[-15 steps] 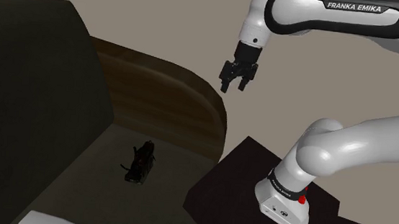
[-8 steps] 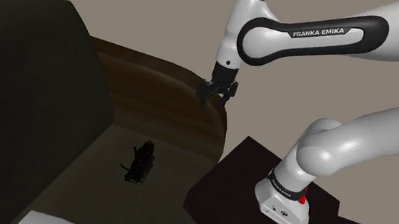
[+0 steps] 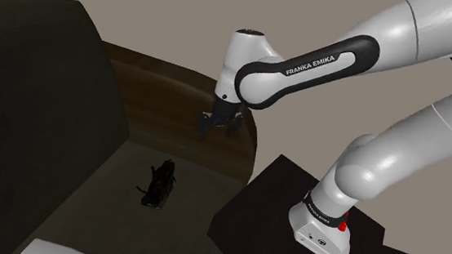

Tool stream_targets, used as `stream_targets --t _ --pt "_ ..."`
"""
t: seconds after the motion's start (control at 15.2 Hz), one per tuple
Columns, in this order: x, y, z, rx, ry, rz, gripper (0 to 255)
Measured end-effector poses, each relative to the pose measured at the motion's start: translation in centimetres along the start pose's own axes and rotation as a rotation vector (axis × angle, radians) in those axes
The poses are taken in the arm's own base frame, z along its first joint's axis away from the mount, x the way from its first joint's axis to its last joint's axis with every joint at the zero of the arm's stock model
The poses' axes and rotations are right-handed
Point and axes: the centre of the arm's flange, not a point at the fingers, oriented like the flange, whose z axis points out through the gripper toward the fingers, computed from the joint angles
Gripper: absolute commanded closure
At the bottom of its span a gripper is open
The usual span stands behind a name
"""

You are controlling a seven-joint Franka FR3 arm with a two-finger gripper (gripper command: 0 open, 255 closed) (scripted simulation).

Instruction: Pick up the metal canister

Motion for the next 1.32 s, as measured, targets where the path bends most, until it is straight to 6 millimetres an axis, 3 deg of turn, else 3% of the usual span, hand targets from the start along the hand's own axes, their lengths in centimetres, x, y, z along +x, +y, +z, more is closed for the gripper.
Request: stream_targets --t 0.46,1.06,1.32 --pt "1.1 -6.0 7.2 -0.007 0.031 0.101 0" --pt "4.2 -12.7 16.0 -0.012 0.07 0.234 0" --pt "4.9 -13.5 18.6 -0.015 0.077 0.253 0"
